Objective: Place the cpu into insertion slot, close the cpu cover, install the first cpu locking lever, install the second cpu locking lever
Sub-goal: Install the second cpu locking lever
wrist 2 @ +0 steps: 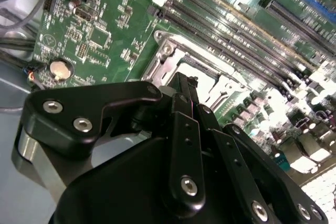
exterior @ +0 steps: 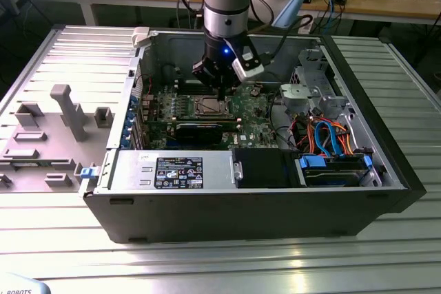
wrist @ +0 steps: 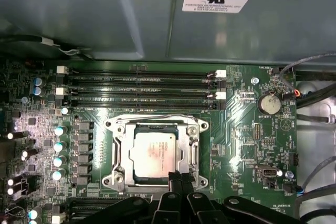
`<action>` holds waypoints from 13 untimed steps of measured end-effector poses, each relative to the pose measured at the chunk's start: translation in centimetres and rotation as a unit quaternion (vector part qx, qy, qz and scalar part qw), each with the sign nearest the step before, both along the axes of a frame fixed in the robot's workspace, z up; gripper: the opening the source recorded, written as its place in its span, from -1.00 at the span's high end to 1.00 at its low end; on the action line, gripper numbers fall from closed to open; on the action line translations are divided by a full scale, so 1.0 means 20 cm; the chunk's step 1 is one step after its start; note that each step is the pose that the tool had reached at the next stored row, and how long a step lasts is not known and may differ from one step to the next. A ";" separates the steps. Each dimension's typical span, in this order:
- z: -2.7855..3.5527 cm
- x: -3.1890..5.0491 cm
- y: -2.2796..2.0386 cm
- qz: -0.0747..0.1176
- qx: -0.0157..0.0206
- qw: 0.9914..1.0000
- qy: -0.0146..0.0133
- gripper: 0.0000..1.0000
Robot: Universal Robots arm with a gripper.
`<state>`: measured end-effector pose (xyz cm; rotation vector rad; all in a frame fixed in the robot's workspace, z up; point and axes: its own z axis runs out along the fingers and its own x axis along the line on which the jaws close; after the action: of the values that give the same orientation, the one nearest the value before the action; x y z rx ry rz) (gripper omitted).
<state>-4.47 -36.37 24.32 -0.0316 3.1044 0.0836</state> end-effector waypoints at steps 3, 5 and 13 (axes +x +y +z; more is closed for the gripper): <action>-0.001 0.000 -0.018 0.000 0.000 1.000 0.000 0.79; -0.001 0.000 -0.019 0.000 0.000 1.000 0.000 0.79; -0.001 0.000 -0.023 0.000 0.000 1.000 0.000 0.79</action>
<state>-4.47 -36.83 24.30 -0.0316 3.1047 0.0835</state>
